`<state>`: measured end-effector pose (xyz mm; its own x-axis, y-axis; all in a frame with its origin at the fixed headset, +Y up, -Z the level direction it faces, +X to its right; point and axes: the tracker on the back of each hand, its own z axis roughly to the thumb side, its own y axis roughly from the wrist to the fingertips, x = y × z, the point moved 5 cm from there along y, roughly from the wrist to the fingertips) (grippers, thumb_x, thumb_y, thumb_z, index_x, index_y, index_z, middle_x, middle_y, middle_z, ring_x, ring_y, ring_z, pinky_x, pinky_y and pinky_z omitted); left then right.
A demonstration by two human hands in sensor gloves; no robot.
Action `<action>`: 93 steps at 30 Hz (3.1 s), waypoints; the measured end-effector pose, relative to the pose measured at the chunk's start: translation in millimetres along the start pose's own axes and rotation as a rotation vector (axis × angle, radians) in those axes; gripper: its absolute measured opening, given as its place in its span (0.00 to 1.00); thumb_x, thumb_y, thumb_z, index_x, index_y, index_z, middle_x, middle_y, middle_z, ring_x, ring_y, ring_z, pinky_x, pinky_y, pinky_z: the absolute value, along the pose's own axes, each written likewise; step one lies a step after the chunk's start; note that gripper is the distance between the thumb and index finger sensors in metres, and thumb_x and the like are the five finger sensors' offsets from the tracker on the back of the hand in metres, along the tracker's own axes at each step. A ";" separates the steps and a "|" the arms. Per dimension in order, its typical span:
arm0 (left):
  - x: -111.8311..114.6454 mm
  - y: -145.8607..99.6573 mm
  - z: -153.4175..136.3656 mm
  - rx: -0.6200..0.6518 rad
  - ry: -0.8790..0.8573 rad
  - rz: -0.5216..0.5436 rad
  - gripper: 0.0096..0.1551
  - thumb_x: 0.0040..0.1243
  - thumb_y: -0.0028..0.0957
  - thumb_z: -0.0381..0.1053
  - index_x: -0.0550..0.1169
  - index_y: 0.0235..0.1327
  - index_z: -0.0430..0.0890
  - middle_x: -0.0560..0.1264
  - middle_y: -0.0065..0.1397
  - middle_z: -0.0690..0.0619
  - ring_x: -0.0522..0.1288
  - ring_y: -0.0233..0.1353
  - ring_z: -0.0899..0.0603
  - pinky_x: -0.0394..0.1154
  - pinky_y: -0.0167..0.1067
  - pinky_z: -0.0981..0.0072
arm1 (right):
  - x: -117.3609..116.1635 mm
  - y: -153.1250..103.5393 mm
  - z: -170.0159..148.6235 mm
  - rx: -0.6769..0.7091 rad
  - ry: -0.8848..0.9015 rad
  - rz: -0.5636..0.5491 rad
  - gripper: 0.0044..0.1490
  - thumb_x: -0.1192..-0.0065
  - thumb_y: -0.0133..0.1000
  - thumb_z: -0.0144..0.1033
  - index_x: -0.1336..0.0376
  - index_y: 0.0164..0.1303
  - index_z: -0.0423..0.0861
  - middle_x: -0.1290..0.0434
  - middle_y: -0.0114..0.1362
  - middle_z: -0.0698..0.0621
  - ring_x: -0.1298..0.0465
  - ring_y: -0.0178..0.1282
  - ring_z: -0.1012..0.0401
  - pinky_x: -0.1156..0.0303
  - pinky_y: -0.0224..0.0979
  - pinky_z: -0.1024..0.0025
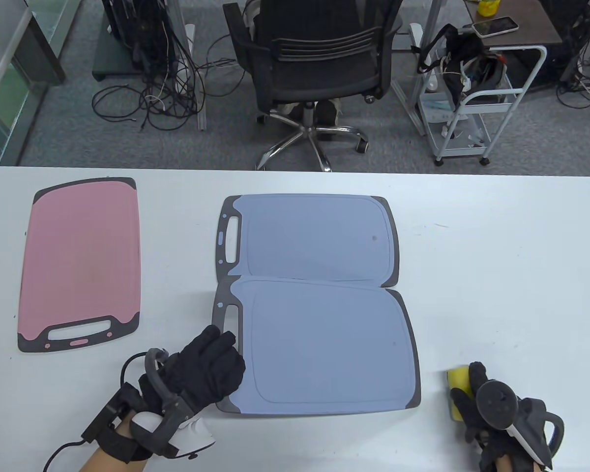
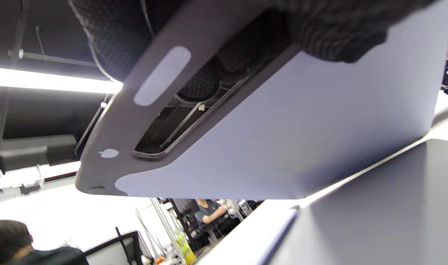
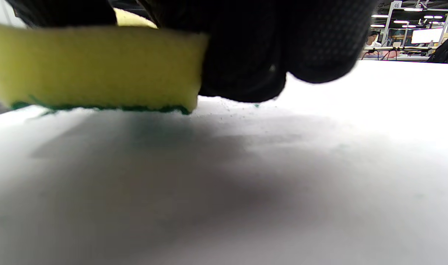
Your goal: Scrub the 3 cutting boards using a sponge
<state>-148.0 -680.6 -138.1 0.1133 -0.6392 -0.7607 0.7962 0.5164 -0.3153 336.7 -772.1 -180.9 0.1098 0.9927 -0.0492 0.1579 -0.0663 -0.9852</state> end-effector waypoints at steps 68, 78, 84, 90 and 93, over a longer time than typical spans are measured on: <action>133.1 -197.4 -129.8 -0.980 -0.083 -1.254 0.47 0.50 0.55 0.69 0.58 0.84 0.47 0.66 0.84 0.46 0.70 0.80 0.40 0.72 0.73 0.43 | 15.6 -8.6 4.5 0.044 0.114 -0.101 0.48 0.40 0.52 0.62 0.41 0.77 0.44 0.23 0.56 0.48 0.20 0.43 0.60 0.23 0.53 0.58; 145.7 -205.9 -141.8 -0.942 -0.110 -1.257 0.37 0.51 0.55 0.61 0.66 0.76 0.47 0.68 0.78 0.49 0.70 0.78 0.41 0.70 0.74 0.41 | 10.5 -5.4 0.3 0.030 0.115 -0.079 0.48 0.40 0.52 0.62 0.41 0.78 0.44 0.23 0.56 0.48 0.20 0.43 0.60 0.23 0.54 0.58; 160.6 -195.3 -128.4 -0.594 0.009 -1.301 0.38 0.39 0.52 0.61 0.63 0.72 0.43 0.68 0.72 0.49 0.72 0.72 0.42 0.71 0.73 0.42 | 7.6 -2.0 1.1 0.025 0.099 -0.069 0.48 0.40 0.52 0.62 0.41 0.78 0.44 0.23 0.56 0.48 0.20 0.44 0.59 0.23 0.54 0.58; 159.1 -175.5 -120.2 -0.441 0.172 -1.191 0.40 0.39 0.54 0.72 0.64 0.67 0.46 0.70 0.66 0.52 0.76 0.66 0.47 0.75 0.69 0.47 | 8.4 -2.1 0.4 0.020 0.108 -0.071 0.48 0.40 0.52 0.62 0.41 0.78 0.44 0.23 0.56 0.48 0.20 0.44 0.59 0.23 0.54 0.58; 143.7 -151.1 -125.9 -0.462 0.338 -0.980 0.35 0.46 0.54 0.74 0.69 0.59 0.49 0.74 0.59 0.55 0.79 0.58 0.49 0.80 0.62 0.51 | 8.5 -1.4 -0.1 0.019 0.114 -0.070 0.48 0.40 0.52 0.62 0.41 0.78 0.44 0.23 0.56 0.48 0.20 0.44 0.59 0.23 0.54 0.58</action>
<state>-326.9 -778.7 -271.2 -0.6597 -0.7336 -0.1632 0.1502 0.0841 -0.9851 337.5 -763.7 -179.9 0.2099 0.9770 0.0377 0.1501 0.0059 -0.9886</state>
